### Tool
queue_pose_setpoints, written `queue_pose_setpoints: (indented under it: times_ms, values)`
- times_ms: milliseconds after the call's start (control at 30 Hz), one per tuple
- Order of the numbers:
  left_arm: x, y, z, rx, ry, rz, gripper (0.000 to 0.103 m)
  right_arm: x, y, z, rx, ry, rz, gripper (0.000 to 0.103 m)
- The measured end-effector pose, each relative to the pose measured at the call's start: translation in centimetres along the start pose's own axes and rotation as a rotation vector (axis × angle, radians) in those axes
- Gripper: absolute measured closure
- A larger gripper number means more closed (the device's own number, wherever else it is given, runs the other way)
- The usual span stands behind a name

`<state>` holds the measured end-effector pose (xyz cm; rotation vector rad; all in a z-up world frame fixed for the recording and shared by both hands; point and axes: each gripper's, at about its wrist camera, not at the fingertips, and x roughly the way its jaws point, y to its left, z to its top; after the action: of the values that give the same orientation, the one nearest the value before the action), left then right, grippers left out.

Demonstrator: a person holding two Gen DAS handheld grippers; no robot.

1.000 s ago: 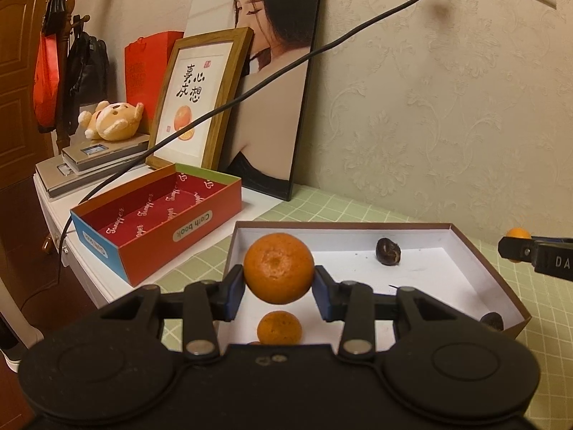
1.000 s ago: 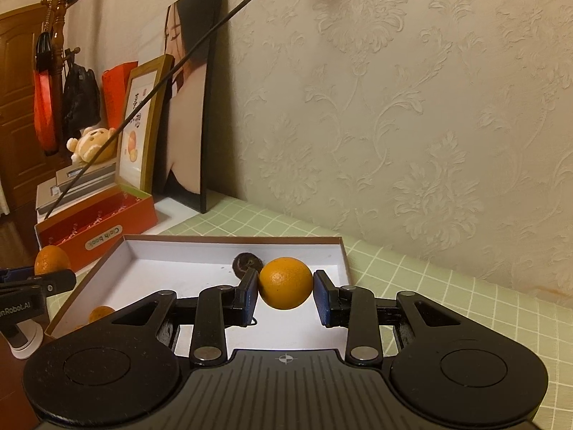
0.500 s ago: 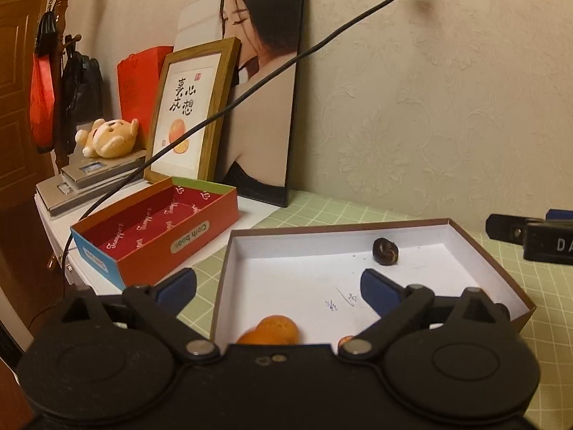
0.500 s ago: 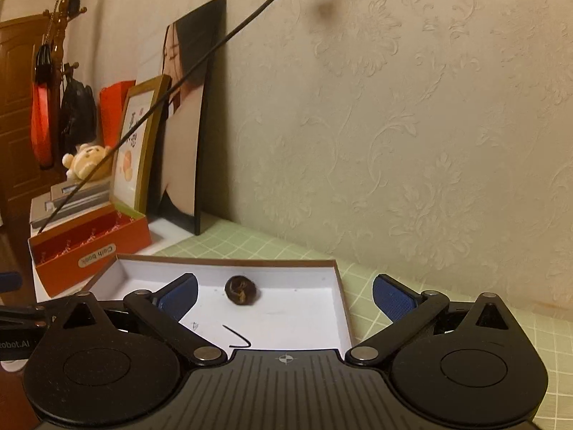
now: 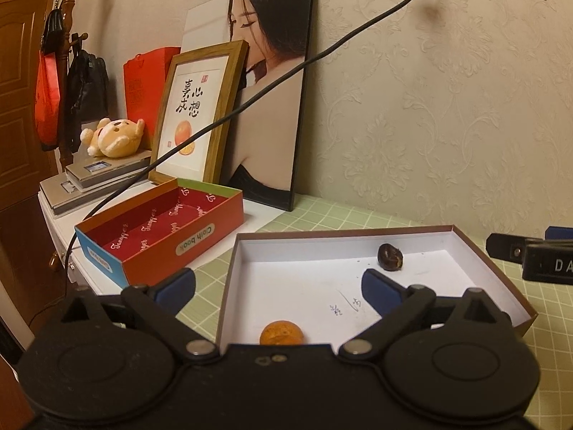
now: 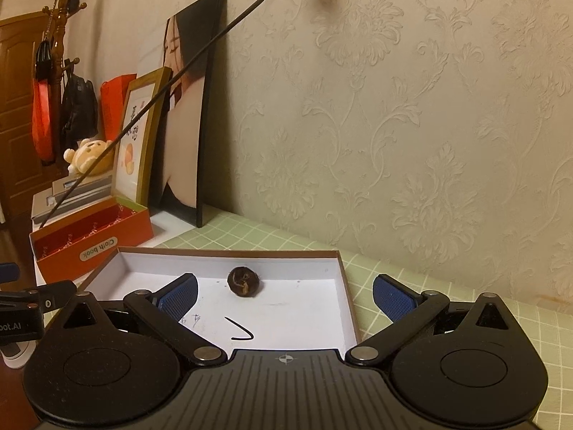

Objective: Organize fruits

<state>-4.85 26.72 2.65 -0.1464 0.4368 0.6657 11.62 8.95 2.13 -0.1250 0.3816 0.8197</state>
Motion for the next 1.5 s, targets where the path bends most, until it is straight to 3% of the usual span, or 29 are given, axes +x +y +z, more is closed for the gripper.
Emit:
queue_pose_setpoints:
  times_ms: [367,467,633,767,1033,1233,1367,1433,1500]
  values:
    - [-0.6,0.4,-0.2,-0.009,0.048,0.002,0.006,-1.0,-0.1,0.8,0.005,0.004,0.011,0.000]
    - [-2.9,0.6,0.6,-0.003,0.007,0.001,0.006,-3.0,-0.1,1.6,0.017,-0.019,0.025,0.000]
    - [-9.0,0.7,2.3,0.031,-0.078,-0.035,0.006,-9.3,0.6,2.9,-0.011,-0.077,0.034,0.000]
    - [-13.7,0.1,2.6,0.028,-0.100,-0.069,0.006,-15.3,1.1,2.9,-0.062,-0.107,0.016,0.000]
    - [-21.0,-0.9,-1.7,0.025,-0.154,-0.119,0.006,-24.9,-0.5,0.1,-0.056,-0.151,-0.048,0.000]
    - [-21.1,-1.7,-3.4,0.056,-0.196,-0.096,0.006,-25.2,-1.2,-3.6,-0.036,-0.125,-0.094,0.000]
    - [-21.0,-1.6,-3.7,0.040,-0.215,-0.093,0.006,-24.5,-1.0,-5.3,-0.016,-0.099,-0.080,0.000]
    - [-20.9,-1.7,-3.7,0.042,-0.208,-0.099,0.006,-24.0,-1.1,-5.4,-0.011,-0.073,-0.075,0.000]
    - [-21.0,-2.0,-3.8,0.058,-0.209,-0.095,0.006,-24.2,-1.2,-5.0,-0.004,-0.103,-0.060,0.000]
